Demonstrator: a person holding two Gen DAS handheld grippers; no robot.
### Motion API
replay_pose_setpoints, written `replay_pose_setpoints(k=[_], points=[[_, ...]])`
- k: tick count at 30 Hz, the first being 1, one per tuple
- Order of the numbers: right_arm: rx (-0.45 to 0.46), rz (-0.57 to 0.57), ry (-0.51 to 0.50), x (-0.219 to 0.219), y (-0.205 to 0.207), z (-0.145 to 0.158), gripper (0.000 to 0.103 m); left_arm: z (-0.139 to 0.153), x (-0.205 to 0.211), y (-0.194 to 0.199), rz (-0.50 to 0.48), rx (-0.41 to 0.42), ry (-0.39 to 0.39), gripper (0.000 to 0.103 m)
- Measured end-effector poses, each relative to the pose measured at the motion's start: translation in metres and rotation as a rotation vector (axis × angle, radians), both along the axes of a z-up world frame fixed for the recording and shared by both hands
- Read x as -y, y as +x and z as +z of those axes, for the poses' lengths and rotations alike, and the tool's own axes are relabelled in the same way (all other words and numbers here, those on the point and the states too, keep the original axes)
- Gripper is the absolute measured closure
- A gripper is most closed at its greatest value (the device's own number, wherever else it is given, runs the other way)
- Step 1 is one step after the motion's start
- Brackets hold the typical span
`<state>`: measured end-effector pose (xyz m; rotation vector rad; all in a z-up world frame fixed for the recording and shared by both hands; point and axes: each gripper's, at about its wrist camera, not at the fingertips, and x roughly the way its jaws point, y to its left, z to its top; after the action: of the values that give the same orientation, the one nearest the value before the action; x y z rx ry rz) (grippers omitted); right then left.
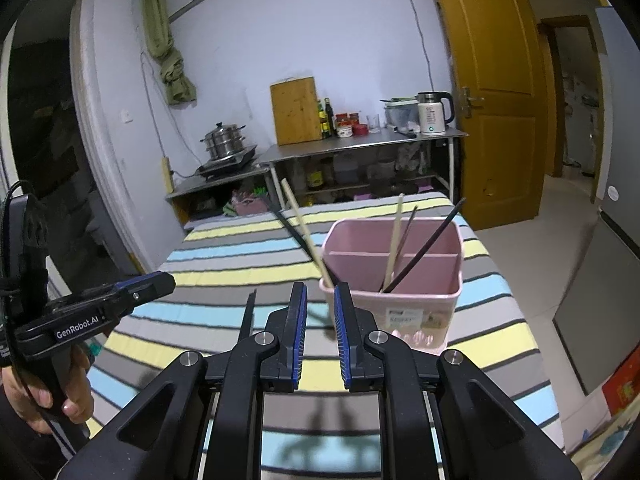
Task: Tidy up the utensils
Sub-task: 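Move both open tools back down to the remaining utensils on the table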
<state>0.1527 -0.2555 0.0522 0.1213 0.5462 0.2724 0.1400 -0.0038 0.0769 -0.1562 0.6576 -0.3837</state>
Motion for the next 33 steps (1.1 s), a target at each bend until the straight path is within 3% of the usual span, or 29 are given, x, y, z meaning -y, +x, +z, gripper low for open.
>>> replay_pose_setpoints(k=[18,33], points=[[-0.076,0.088,-0.028,-0.034,-0.003,-0.036,0.088,-0.046,-0.021,-0.005,0.054,-0.089,0.016,0.087],[-0.202,0.157,-0.039,-0.062,0.026,-0.084,0.088,-0.117,-0.028,0.051,0.122,-0.256,0.019,0.086]])
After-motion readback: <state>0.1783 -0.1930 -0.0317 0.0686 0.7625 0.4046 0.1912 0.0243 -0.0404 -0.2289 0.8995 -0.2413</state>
